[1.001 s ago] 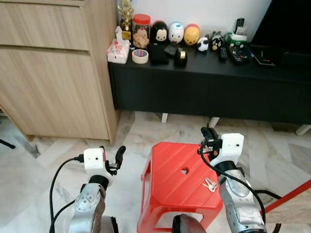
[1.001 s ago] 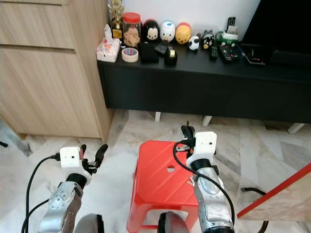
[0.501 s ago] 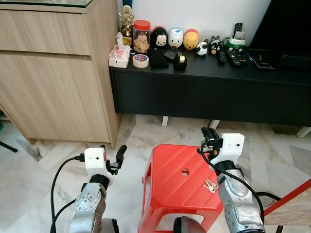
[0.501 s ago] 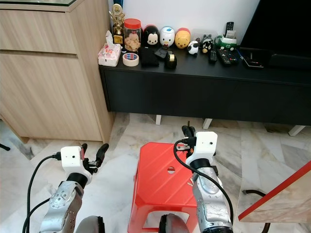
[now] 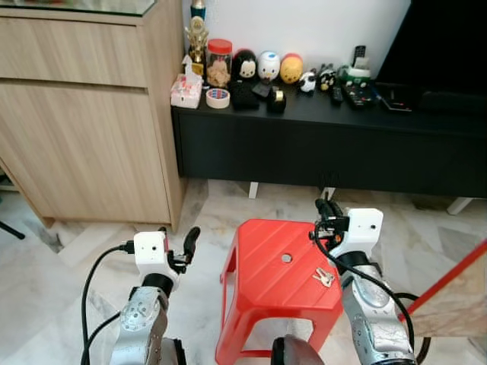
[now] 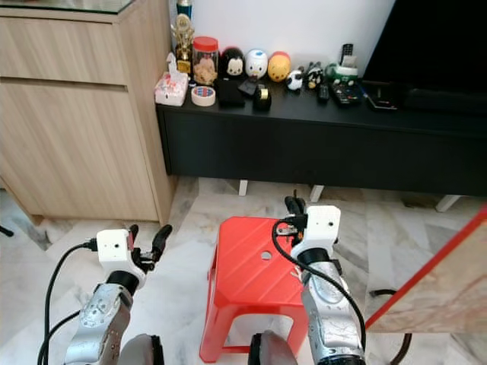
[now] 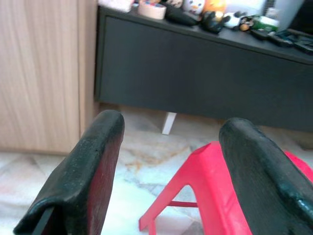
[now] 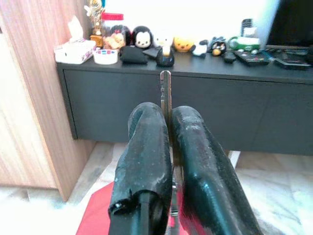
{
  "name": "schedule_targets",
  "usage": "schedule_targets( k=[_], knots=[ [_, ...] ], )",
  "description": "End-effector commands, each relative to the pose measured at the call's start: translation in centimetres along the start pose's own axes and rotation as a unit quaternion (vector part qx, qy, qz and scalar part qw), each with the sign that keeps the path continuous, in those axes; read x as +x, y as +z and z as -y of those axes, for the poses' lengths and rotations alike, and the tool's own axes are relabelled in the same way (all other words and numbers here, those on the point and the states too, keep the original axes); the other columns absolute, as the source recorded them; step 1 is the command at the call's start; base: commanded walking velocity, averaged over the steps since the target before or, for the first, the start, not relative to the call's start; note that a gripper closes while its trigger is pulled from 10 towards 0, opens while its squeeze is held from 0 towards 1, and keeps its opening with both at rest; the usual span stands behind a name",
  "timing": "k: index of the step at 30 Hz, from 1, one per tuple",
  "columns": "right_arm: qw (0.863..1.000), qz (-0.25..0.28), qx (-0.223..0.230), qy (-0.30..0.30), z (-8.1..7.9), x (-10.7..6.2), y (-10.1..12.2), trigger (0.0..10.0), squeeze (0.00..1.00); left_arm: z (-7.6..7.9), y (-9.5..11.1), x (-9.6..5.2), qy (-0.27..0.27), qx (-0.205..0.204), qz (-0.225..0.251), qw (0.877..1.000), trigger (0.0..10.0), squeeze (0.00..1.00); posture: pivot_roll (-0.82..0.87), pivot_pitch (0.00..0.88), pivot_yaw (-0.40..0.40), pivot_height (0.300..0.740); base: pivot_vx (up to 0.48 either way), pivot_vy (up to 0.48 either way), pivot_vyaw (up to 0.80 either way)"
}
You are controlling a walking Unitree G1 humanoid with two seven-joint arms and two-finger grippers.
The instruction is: Hang keys on a hook
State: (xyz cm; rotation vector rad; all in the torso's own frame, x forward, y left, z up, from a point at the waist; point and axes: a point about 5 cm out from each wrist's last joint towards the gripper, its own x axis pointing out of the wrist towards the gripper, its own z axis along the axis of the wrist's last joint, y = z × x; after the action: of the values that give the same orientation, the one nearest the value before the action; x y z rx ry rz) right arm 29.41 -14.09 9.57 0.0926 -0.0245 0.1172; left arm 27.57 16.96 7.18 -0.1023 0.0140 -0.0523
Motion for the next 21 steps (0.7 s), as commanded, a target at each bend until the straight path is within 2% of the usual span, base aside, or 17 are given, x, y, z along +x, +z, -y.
schedule_targets(
  k=[1, 14, 21],
  knots=[
    [1.000, 0.008, -0.006, -0.005, 0.47, 0.05, 0.64, 10.0, 0.00, 0.39, -0.35, -0.04, -0.001, -0.005, -0.005, 1.000, 10.0, 0.00, 0.01, 0.000, -0.118, 0.626, 0.000, 0.000, 0.00],
    [1.000, 0.011, -0.004, -0.012, 0.56, 0.10, 0.78, 10.0, 0.00, 0.36, -0.35, 0.00, 0.001, -0.005, -0.004, 1.000, 10.0, 0.00, 0.01, 0.000, -0.119, 0.626, 0.000, 0.000, 0.00],
    [1.000, 0.014, -0.008, -0.012, 0.46, 0.16, 0.97, 10.0, 0.00, 0.33, -0.30, 0.04, 0.002, -0.006, -0.002, 1.000, 10.0, 0.00, 0.01, 0.000, -0.118, 0.671, 0.000, 0.000, 0.00]
  ],
)
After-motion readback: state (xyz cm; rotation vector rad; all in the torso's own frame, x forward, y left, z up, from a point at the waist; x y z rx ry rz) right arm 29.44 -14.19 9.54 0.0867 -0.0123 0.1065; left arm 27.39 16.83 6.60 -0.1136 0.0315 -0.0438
